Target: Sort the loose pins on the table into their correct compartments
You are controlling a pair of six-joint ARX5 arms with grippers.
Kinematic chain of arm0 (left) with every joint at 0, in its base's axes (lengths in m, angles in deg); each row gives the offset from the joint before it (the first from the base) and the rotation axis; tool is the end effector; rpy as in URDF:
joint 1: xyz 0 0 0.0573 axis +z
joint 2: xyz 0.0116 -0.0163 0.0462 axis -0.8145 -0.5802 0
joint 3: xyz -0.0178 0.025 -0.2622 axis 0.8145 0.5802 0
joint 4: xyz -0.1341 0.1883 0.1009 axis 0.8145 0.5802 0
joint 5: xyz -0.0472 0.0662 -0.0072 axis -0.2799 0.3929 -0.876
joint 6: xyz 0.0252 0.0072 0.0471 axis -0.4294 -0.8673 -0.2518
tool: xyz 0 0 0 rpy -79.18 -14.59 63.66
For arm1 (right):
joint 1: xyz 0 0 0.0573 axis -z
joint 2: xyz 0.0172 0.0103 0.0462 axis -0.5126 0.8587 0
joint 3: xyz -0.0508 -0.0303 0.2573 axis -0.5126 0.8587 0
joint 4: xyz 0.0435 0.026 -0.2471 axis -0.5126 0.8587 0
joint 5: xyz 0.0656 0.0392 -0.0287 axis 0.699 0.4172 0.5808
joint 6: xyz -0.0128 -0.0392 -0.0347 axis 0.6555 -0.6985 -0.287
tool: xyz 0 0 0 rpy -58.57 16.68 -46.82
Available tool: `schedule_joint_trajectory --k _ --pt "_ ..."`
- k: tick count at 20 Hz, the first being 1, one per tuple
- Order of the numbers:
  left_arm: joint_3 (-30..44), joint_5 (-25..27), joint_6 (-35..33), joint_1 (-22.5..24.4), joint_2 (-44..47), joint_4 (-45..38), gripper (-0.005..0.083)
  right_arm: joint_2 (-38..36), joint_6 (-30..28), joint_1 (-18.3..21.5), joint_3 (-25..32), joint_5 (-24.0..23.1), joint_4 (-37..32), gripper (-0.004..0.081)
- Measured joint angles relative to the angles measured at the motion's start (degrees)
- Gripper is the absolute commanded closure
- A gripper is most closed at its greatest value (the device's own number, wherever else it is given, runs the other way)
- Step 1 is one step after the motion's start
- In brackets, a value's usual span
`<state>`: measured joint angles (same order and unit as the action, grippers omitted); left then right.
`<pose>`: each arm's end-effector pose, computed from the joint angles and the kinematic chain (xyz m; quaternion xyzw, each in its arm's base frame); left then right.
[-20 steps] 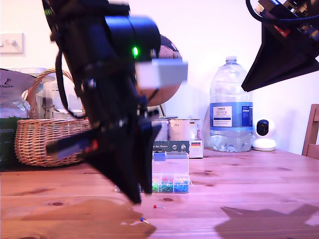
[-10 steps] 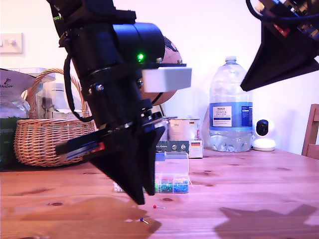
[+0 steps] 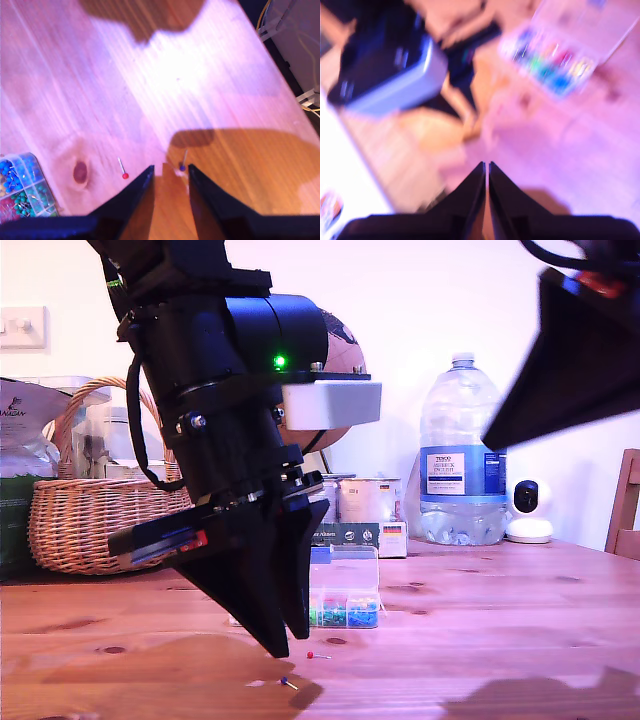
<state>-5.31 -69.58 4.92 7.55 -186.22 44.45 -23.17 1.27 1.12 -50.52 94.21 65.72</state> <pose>0.2243 -0.2485 0.1638 0.5555 0.2440 -0.6476 0.4610 0.1508 0.1002 0.2278 -0.0496 0.3772 0.4367 0.8152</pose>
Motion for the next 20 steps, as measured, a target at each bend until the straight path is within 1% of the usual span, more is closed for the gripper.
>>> schedule_joint_trajectory --k 3,10,14,20 --pt "0.0 0.0 0.0 0.0 -1.2 0.1 0.0590 0.0 -1.3 0.0 0.0 0.3 1.2 0.0783" --pt "0.0 0.0 -0.2 0.0 -1.5 0.3 0.0590 0.0 -1.3 0.0 0.0 0.3 0.6 0.0783" --pt "0.0 0.0 -0.2 0.0 -1.5 0.3 0.0590 0.0 -1.3 0.0 0.0 3.0 1.4 0.0783" --pt "0.0 0.0 -0.2 0.0 -1.6 0.3 0.0591 0.0 -1.4 0.0 0.0 3.3 2.0 0.0783"
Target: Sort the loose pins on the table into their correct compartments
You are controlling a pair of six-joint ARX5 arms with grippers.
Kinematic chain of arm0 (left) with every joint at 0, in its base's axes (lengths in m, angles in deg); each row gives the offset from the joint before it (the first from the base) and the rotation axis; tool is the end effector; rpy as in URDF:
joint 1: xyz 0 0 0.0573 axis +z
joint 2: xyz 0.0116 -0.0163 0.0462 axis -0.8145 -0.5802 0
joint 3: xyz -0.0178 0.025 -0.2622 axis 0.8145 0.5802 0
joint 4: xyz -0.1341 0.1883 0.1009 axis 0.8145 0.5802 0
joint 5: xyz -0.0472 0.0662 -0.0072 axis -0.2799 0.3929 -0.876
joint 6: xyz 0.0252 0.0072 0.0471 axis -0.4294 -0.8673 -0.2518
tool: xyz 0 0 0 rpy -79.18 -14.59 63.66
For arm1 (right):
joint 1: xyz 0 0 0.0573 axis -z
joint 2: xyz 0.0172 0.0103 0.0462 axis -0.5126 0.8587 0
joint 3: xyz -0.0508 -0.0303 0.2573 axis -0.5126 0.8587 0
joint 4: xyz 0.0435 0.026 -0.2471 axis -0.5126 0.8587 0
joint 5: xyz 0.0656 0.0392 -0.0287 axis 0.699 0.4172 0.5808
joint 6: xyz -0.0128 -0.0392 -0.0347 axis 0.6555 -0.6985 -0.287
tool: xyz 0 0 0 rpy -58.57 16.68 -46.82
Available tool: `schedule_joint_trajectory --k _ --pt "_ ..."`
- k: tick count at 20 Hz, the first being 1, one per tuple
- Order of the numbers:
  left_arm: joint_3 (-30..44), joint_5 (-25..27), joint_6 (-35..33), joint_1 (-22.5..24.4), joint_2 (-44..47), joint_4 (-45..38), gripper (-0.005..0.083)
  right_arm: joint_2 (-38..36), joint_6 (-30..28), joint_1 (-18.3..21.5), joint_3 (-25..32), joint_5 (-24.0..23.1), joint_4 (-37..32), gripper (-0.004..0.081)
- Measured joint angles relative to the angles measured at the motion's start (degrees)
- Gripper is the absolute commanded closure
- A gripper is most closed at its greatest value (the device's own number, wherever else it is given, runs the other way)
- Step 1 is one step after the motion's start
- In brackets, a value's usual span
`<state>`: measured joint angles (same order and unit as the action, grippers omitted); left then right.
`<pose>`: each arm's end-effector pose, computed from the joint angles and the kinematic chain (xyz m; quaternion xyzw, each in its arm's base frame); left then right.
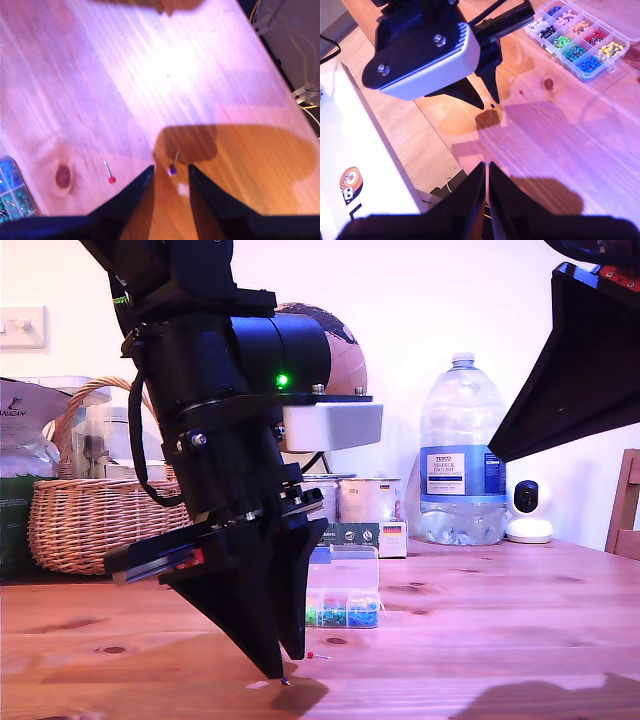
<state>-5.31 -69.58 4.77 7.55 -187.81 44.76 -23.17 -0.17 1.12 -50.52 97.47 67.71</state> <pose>0.2250 -0.2492 0.1549 0.5542 0.2561 -0.6512 0.4507 0.1475 0.1000 0.2262 -0.0479 0.3869 0.4619 0.7967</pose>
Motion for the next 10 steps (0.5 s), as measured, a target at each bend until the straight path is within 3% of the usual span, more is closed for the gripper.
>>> schedule_joint_trajectory --k 6,10 --pt "-0.3 -0.2 -0.7 0.1 -1.4 0.6 0.0596 0.0 0.0 0.0 0.0 0.0 -0.2 0.0783" --pt "-0.3 0.0 -1.3 0.1 -1.4 1.2 0.0651 0.0 0.0 0.0 0.0 0.0 -0.2 0.0783"
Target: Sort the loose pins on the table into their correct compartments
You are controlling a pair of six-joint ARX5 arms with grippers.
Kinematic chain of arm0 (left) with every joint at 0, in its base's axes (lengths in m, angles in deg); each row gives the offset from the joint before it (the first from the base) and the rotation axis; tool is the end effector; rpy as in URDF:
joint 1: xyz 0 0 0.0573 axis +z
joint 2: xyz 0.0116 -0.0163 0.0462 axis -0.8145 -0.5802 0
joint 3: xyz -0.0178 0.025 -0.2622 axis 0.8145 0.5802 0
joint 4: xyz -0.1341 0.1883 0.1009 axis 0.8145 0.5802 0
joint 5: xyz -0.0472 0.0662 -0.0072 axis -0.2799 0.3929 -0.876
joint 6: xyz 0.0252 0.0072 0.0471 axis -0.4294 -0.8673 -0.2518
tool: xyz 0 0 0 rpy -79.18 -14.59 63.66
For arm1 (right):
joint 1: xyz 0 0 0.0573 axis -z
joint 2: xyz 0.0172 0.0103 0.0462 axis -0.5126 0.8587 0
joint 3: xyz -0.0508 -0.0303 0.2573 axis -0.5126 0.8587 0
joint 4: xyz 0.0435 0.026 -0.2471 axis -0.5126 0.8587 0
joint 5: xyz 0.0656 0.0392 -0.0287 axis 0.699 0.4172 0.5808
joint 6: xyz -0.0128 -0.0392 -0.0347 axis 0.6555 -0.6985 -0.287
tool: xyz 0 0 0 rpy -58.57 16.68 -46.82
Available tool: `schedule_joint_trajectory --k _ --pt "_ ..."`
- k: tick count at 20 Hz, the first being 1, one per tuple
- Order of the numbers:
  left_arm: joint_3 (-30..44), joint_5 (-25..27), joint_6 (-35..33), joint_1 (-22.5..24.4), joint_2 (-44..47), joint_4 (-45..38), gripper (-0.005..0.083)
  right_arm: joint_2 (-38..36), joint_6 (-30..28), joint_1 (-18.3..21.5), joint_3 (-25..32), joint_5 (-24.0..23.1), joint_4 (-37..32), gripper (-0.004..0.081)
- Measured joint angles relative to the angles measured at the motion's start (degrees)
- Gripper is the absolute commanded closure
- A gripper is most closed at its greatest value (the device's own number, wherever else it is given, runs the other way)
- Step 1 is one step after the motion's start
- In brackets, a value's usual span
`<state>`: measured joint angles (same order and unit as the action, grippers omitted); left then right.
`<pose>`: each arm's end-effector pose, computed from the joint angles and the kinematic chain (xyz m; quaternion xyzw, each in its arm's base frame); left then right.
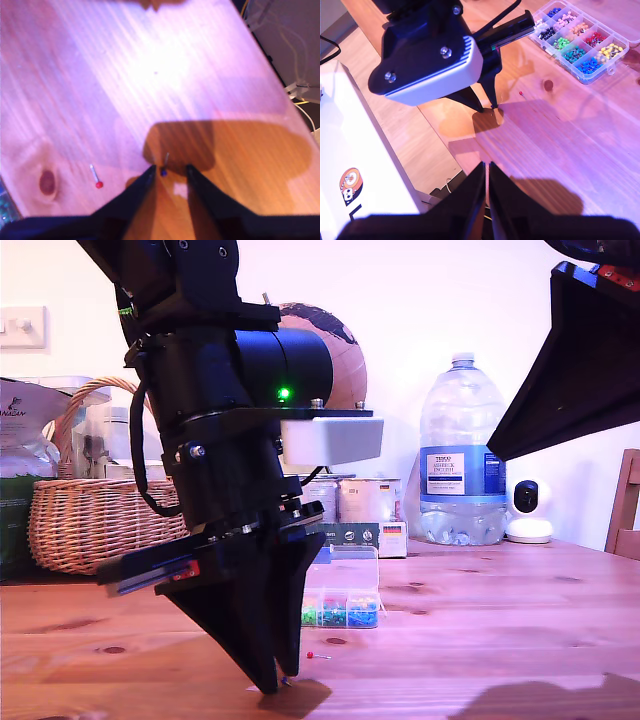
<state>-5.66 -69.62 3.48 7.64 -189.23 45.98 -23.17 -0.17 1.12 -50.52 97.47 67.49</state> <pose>0.2257 -0.2492 0.1481 0.5563 0.2647 -0.6578 0.4333 0.1477 0.1001 0.2264 -0.0479 0.3851 0.4622 0.7973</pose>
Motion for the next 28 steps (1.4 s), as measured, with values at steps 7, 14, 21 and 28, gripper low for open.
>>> schedule_joint_trajectory --k 7,14,21,28 --pt "0.0 0.1 0.0 0.0 0.0 -0.4 0.0687 0.0 0.0 0.0 0.0 0.0 0.0 0.0783" --pt "0.0 0.1 0.0 0.0 -0.1 -0.9 0.0744 0.0 0.0 0.0 0.0 0.0 0.0 0.0783" --pt "0.0 0.1 0.0 0.0 -0.2 -1.1 0.0775 0.0 -1.6 -2.1 0.0 0.1 4.2 0.0783" --pt "0.0 0.8 0.0 0.0 -0.3 -1.1 0.0797 0.0 -1.6 -2.3 0.0 0.0 3.2 0.0783"
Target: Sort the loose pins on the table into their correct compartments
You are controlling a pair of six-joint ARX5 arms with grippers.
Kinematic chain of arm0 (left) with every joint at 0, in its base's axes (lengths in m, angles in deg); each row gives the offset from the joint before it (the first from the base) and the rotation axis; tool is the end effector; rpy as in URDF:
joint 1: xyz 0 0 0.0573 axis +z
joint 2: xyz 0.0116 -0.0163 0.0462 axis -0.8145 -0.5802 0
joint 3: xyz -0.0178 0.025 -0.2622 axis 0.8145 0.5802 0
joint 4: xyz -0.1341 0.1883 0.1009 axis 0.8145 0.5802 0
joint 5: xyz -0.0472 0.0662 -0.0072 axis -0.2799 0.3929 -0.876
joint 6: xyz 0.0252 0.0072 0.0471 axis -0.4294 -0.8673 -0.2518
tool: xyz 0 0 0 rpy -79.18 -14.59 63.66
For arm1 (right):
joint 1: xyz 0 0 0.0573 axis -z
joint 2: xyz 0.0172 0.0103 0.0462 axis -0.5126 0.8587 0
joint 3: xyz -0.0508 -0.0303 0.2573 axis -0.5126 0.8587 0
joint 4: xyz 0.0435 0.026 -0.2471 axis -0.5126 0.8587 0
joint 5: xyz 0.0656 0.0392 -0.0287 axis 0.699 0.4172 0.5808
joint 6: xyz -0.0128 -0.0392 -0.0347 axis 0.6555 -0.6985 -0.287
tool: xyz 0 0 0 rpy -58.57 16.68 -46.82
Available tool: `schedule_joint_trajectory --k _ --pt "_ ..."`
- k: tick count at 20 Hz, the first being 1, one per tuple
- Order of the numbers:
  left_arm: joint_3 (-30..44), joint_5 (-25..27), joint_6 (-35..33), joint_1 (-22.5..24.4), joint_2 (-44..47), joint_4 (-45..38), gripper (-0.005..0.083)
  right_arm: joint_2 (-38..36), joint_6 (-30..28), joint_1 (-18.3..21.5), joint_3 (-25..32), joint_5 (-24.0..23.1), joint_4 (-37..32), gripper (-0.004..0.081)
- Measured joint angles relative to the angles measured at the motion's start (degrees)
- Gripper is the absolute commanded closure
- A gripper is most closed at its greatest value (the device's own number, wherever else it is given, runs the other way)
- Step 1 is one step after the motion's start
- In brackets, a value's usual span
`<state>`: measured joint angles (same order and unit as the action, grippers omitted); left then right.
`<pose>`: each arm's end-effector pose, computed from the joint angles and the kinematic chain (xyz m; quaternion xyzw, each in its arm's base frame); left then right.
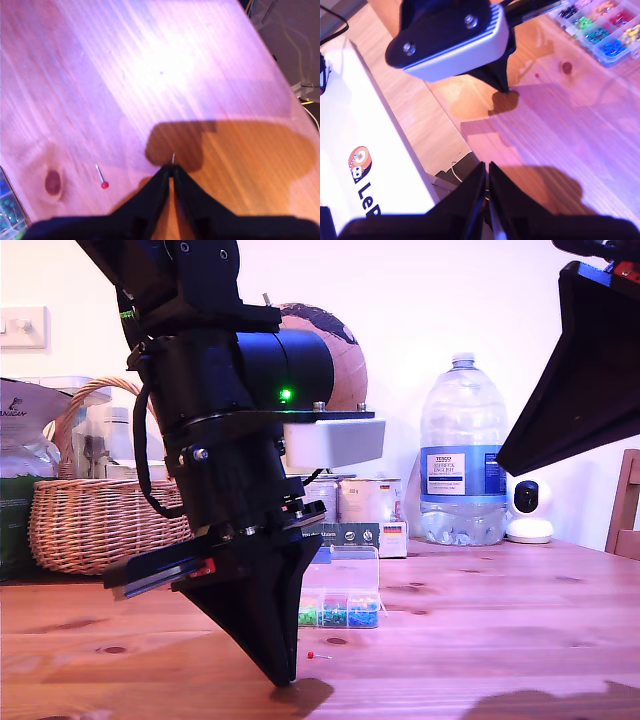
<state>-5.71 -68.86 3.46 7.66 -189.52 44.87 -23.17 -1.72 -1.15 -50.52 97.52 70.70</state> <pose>0.2276 -0.2505 0.1470 0.5620 0.2604 -0.6519 0.4375 0.1403 0.1038 0.2231 -0.0662 0.4033 0.4792 0.7768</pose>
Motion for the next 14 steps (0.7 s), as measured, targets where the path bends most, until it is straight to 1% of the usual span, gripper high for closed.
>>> schedule_joint_trajectory --k 4,12,14 --pt "-0.6 2.3 0.0 0.0 0.0 1.5 0.0797 0.0 0.0 0.0 0.0 0.0 -0.2 0.0783" --pt "-1.8 4.3 0.0 0.0 0.0 4.4 0.0797 0.0 0.0 0.0 0.0 0.0 -0.2 0.0783" --pt "-1.9 4.5 0.3 0.0 0.0 4.4 0.0797 0.0 -0.2 -0.7 0.0 0.0 -0.1 0.0783"
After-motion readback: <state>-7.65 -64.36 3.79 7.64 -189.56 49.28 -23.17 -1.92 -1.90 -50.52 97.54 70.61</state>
